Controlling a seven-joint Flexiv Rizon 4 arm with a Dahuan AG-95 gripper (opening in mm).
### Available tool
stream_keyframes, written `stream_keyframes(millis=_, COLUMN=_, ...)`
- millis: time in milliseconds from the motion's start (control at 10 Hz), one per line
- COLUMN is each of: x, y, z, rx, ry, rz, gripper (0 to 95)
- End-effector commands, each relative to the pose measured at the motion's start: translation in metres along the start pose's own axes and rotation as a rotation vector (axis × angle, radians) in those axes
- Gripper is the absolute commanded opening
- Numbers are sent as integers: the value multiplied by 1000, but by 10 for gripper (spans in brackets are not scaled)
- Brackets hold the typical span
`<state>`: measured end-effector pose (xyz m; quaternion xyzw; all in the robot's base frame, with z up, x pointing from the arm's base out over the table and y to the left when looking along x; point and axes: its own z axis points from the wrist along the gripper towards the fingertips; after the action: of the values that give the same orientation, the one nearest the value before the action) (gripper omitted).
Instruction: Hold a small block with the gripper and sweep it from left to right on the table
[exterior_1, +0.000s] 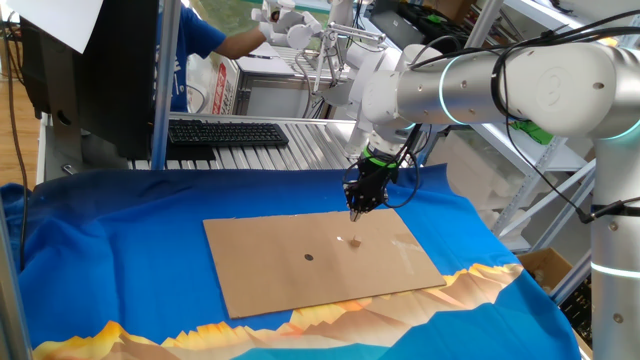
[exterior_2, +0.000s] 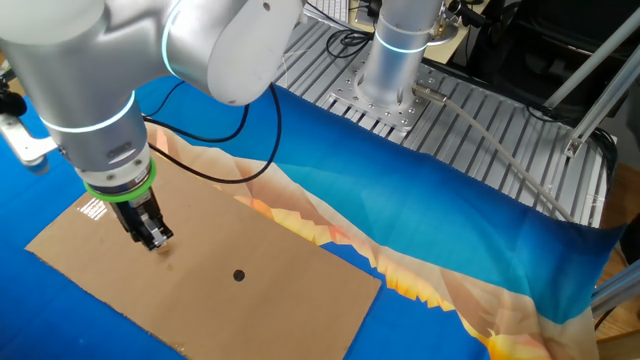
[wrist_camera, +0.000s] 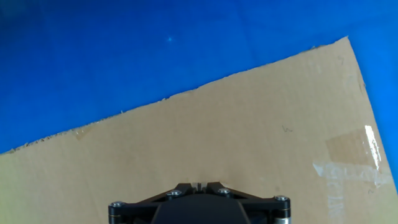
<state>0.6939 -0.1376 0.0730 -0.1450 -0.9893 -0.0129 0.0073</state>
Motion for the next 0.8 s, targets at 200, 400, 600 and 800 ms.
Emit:
stream_keyframes(millis=200, x=0, y=0, z=0, rx=-18, ry=9, rz=22, gripper=0)
stream_keyframes(millis=400, x=0, y=0, z=0, rx=-5, ry=12, rz=69, gripper=0)
stream_keyframes(millis=600, x=0, y=0, z=0, rx=31, ry=13, rz=92, gripper=0)
stream_keyframes(millis=800, x=0, y=0, z=0, rx=46, ry=18, rz=108, gripper=0)
